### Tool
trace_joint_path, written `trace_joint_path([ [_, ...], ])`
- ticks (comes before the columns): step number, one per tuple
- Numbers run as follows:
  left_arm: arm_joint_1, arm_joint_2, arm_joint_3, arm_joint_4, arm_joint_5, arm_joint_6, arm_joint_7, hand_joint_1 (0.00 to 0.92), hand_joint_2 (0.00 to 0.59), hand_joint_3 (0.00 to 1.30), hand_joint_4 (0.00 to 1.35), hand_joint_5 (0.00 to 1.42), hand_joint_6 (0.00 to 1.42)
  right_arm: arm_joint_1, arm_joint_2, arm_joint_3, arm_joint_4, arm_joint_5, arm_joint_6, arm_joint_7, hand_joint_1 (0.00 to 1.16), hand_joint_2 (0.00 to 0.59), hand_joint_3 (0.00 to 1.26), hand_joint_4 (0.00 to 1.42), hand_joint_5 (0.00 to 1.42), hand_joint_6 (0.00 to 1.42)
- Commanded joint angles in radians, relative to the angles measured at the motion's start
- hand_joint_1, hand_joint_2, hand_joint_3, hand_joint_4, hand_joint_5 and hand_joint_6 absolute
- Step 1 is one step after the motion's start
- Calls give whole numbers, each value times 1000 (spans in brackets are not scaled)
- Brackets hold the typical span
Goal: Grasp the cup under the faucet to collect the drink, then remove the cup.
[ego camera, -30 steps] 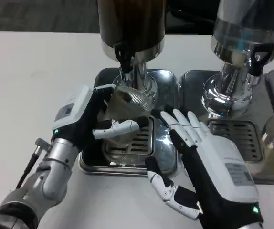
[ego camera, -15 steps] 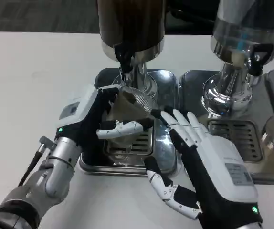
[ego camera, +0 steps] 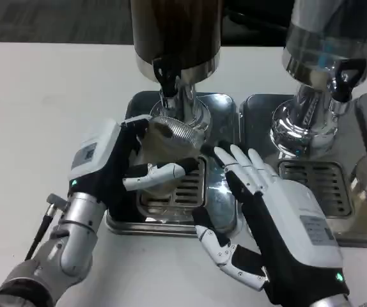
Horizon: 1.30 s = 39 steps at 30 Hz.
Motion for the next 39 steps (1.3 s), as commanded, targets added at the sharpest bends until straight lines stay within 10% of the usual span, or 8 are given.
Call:
trace_joint_path([
  [1, 12, -15, 6, 3, -11, -19, 22, 295, 66, 674, 757, 982, 1180, -1, 2, 0, 4, 2, -6, -9, 480, 474, 125, 57, 21, 48],
  [15, 9, 1, -14, 6, 1, -1, -16, 138, 77, 624, 630, 689, 648, -24, 2, -6, 21, 15, -11, -14, 478, 474, 125, 64, 27, 58],
  [39, 35, 64, -66, -19, 58, -32, 85, 103, 82, 574, 564, 498, 278, -60, -1, -24, 36, 35, -27, -17, 478, 474, 125, 64, 39, 81],
])
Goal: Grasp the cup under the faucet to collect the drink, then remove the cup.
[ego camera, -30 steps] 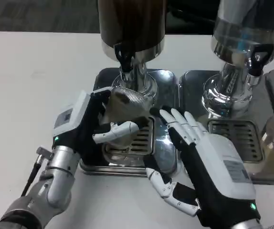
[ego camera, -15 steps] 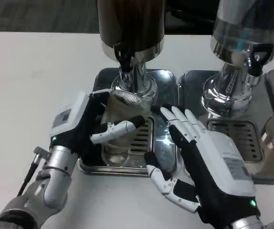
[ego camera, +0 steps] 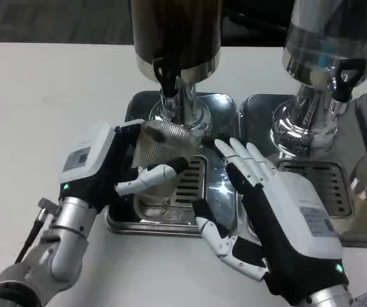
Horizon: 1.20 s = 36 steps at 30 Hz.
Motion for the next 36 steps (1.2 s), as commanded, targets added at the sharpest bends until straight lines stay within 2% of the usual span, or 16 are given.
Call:
trace_joint_path([
  [1, 24, 19, -19, -17, 24, -23, 34, 102, 82, 574, 563, 497, 259, -17, 1, -5, 10, 16, -19, -12, 478, 474, 125, 64, 39, 83],
  [14, 37, 40, -36, -16, 38, -10, 22, 88, 83, 574, 563, 428, 140, -27, -3, -6, 13, 28, -24, -13, 477, 474, 125, 64, 47, 94],
  [29, 48, 54, -82, -38, 66, 28, 42, 86, 89, 567, 563, 409, 100, -24, 2, -9, 13, 34, -25, -17, 469, 482, 125, 64, 50, 95],
  [36, 42, 62, -113, -43, 86, 75, 67, 75, 91, 567, 563, 383, 68, -26, 1, -14, 16, 45, -26, -15, 461, 478, 119, 65, 50, 95],
])
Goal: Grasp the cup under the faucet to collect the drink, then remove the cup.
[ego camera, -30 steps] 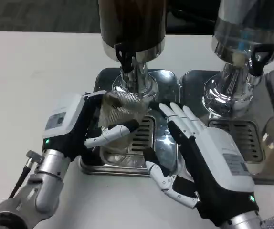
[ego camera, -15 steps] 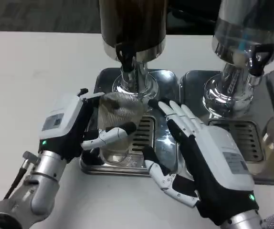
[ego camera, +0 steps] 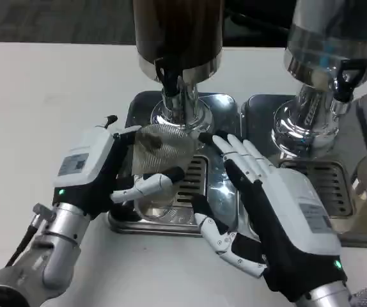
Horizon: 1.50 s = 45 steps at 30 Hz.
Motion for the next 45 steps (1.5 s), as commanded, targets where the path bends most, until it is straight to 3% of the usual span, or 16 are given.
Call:
trace_joint_path([
  [1, 16, 14, -33, 1, 48, 48, 3, 75, 91, 567, 561, 382, 67, -8, 3, -9, 5, 15, -12, -12, 456, 477, 116, 66, 50, 105],
  [8, -11, 19, -41, -10, 54, 113, -63, 1, 65, 354, 325, 226, 0, -10, 5, -11, 14, 35, -12, -10, 449, 476, 115, 66, 54, 111],
  [17, -7, 23, -15, -42, 39, 105, -45, 0, 60, 326, 273, 209, 0, -3, 7, -8, 22, 37, -12, -17, 445, 475, 115, 66, 60, 113],
  [23, 14, 46, -1, -80, 36, 71, 14, 0, 49, 239, 214, 208, 0, -2, 9, -6, 24, 33, -12, -24, 443, 475, 115, 66, 61, 113],
  [28, 34, 71, 25, -111, 19, 49, 21, 0, 49, 240, 209, 208, 0, -5, 10, -7, 30, 38, -15, -28, 442, 475, 115, 66, 63, 113],
  [36, 107, 133, 103, -231, -5, -18, 27, 0, 48, 252, 202, 208, 0, -12, 12, -9, 39, 39, -24, -42, 442, 475, 115, 66, 63, 113],
  [45, 216, 197, 256, -431, -105, -108, -25, 0, 47, 263, 198, 208, 27, -22, 5, -13, 53, 49, -38, -50, 441, 475, 116, 66, 63, 113],
])
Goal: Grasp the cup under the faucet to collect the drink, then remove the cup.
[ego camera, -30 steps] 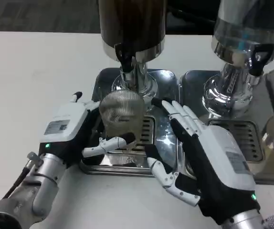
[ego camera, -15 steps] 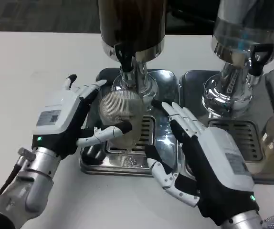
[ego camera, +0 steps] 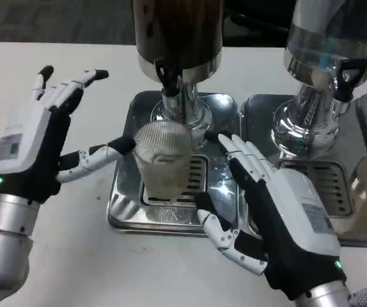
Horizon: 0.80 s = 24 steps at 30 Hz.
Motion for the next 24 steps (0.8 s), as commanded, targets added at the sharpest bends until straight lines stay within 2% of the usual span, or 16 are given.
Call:
trace_joint_path([
  [1, 54, 36, 72, -99, -64, -65, -44, 0, 47, 264, 198, 208, 41, -12, -1, -7, 11, 8, -23, -16, 441, 475, 118, 66, 63, 113],
  [13, 74, 54, 228, -226, -260, -235, -271, 0, 63, 291, 229, 253, 117, -30, -4, -16, 35, 13, -41, -25, 439, 475, 124, 74, 64, 113],
  [19, 34, 55, 248, -235, -450, -306, -498, 0, 77, 329, 277, 310, 187, -37, -2, -21, 46, 15, -46, -34, 439, 475, 124, 76, 64, 113],
  [22, 6, 49, 234, -252, -627, -293, -690, 0, 84, 347, 307, 340, 221, -43, -3, -23, 54, 17, -47, -39, 439, 475, 124, 76, 65, 113],
  [24, -6, 42, 237, -259, -705, -275, -788, 0, 87, 352, 324, 354, 228, -47, -4, -24, 58, 19, -48, -41, 439, 475, 125, 76, 68, 113],
])
